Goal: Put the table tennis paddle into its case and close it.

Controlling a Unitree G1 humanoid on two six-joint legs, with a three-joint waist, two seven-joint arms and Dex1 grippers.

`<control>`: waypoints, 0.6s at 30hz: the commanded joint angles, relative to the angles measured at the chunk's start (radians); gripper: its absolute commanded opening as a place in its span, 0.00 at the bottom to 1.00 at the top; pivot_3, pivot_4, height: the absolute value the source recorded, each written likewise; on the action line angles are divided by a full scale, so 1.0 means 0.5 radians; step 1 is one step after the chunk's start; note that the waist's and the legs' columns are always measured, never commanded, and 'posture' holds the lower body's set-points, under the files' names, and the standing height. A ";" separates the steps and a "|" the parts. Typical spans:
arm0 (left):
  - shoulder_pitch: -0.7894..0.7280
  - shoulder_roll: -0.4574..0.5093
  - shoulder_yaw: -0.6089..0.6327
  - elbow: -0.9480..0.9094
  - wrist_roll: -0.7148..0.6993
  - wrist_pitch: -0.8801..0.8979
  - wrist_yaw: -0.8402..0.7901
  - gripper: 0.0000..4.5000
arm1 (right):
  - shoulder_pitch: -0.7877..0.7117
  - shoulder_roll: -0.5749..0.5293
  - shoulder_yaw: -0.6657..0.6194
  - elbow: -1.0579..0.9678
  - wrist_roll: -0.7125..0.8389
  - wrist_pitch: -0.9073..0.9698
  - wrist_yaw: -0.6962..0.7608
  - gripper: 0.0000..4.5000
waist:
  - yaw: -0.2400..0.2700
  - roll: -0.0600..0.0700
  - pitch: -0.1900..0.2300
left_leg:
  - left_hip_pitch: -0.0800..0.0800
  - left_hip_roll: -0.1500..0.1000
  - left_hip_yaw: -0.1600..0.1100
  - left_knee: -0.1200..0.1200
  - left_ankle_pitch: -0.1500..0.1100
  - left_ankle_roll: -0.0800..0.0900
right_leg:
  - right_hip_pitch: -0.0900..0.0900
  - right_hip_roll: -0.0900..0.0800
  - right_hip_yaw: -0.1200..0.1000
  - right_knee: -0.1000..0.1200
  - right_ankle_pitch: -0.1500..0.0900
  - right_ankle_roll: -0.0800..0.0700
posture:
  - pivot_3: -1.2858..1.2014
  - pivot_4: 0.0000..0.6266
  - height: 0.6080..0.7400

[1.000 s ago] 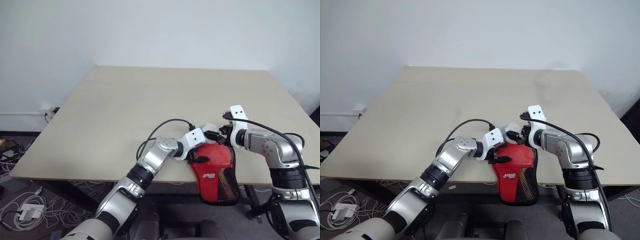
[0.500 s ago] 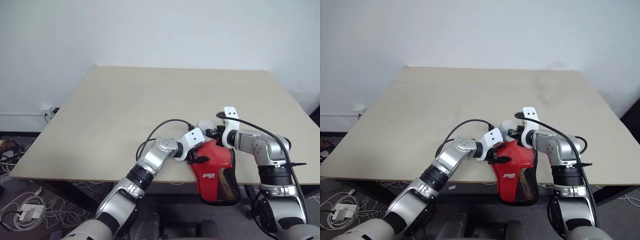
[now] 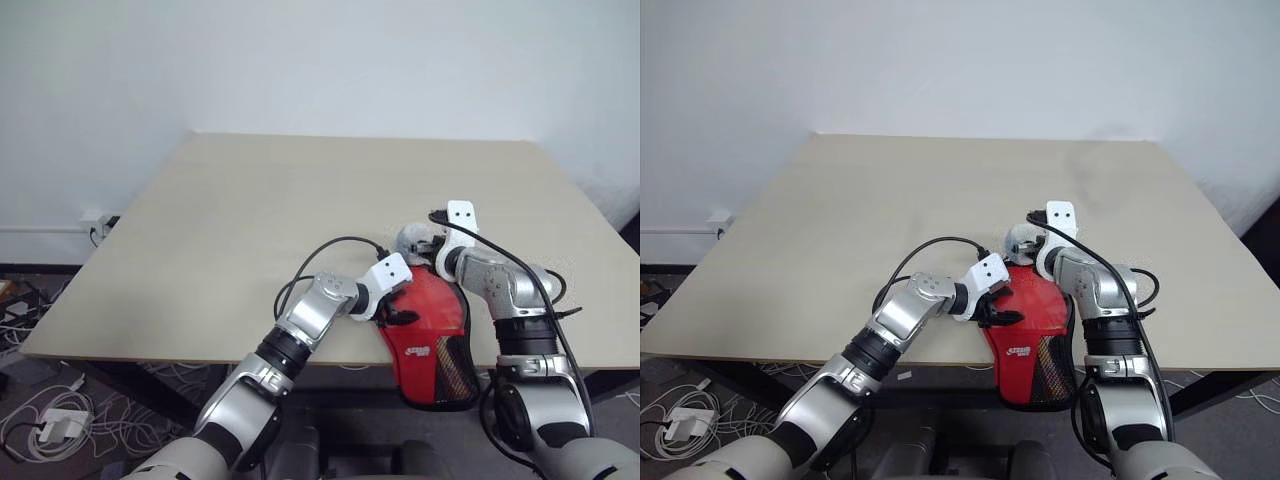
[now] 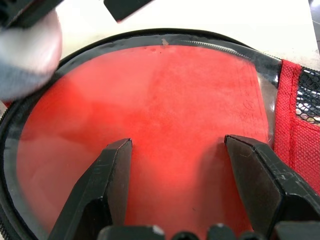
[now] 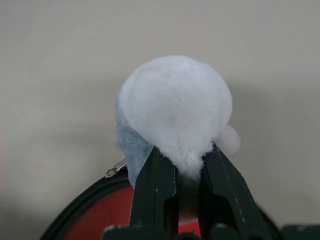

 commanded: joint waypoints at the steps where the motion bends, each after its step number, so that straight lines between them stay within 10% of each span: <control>1: 0.046 0.024 -0.045 0.094 0.036 0.128 0.009 0.69 | -0.114 -0.066 -0.121 0.055 -0.093 -0.153 -0.136 0.02 | 0.000 0.001 0.000 | 0.000 0.000 0.000 0.000 0.000 0.000 | 0.000 0.000 0.000 0.000 0.000 0.000 | 0.52 0.00 0.81; 18: 0.032 0.006 -0.033 0.140 0.022 0.154 0.028 0.69 | 0.251 -1.008 -0.191 -0.475 0.208 0.484 0.553 0.01 | 0.020 0.003 -0.001 | -0.001 -0.001 0.000 0.001 -0.001 0.001 | 0.001 -0.003 0.000 -0.003 -0.003 -0.004 | 0.52 0.00 0.81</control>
